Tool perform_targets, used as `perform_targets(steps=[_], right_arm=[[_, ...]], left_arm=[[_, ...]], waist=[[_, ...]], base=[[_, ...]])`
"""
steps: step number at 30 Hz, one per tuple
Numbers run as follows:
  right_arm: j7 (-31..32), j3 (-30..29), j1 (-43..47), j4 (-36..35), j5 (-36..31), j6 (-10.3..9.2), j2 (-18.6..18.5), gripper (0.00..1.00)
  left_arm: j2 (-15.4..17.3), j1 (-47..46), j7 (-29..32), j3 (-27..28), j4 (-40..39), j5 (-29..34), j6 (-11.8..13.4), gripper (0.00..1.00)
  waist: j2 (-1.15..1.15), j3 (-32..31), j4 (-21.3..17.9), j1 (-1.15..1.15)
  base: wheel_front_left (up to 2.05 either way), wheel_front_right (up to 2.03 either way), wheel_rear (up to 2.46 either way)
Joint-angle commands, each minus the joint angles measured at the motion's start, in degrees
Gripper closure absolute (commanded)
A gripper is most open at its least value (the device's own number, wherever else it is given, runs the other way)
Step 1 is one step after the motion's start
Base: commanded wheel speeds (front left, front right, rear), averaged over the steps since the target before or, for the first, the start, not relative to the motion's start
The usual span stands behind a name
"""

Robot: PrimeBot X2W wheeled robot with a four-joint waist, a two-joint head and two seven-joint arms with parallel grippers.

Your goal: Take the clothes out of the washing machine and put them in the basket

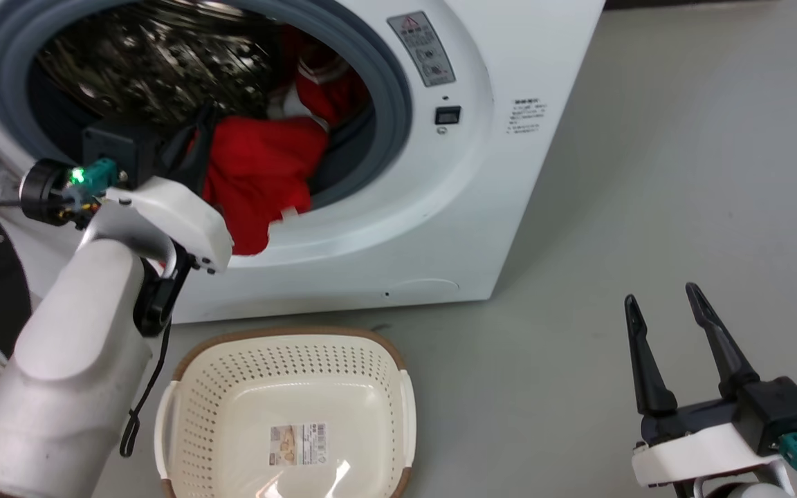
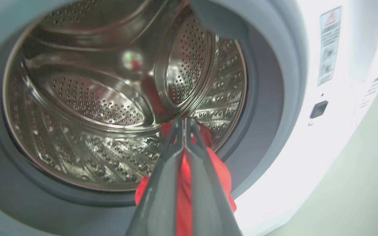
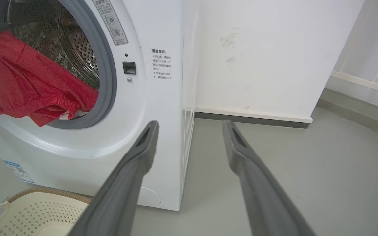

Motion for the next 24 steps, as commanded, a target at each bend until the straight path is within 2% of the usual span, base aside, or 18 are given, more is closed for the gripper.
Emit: perform_targets(steps=[1, 12, 19, 24], right_arm=[[-0.1, -0.2, 1.1, 0.3, -0.3, -0.05, 0.0, 0.00], [-0.1, -0.5, 4.8, 0.9, -0.9, -0.06, 0.0, 0.00], [-0.1, -0.6, 6.7, 1.3, -0.7, -0.06, 0.0, 0.00], [-0.1, -0.6, 7.0, 1.4, -0.6, -0.06, 0.0, 0.00]], left_arm=[[0.7, 2.2, 0.5, 0.1, -3.3, -0.1, 0.8, 1.00], [6.9, 14.7, 8.7, 0.2, -31.7, 0.0, 7.4, 1.00], [10.9, 20.8, 13.9, 0.3, -46.9, 0.4, 11.0, 1.00], [12.2, 24.0, 16.0, -0.4, -51.7, 0.5, 12.3, 1.00]], waist=[[0.00, -2.8, 2.2, 0.02], [0.00, -8.3, 5.1, 0.02], [0.00, -10.3, 6.2, 0.02], [0.00, -10.4, 6.5, 0.02]], base=[[0.00, 0.00, 0.00], [0.00, 0.00, 0.00], [0.00, 0.00, 0.00], [0.00, 0.00, 0.00]])
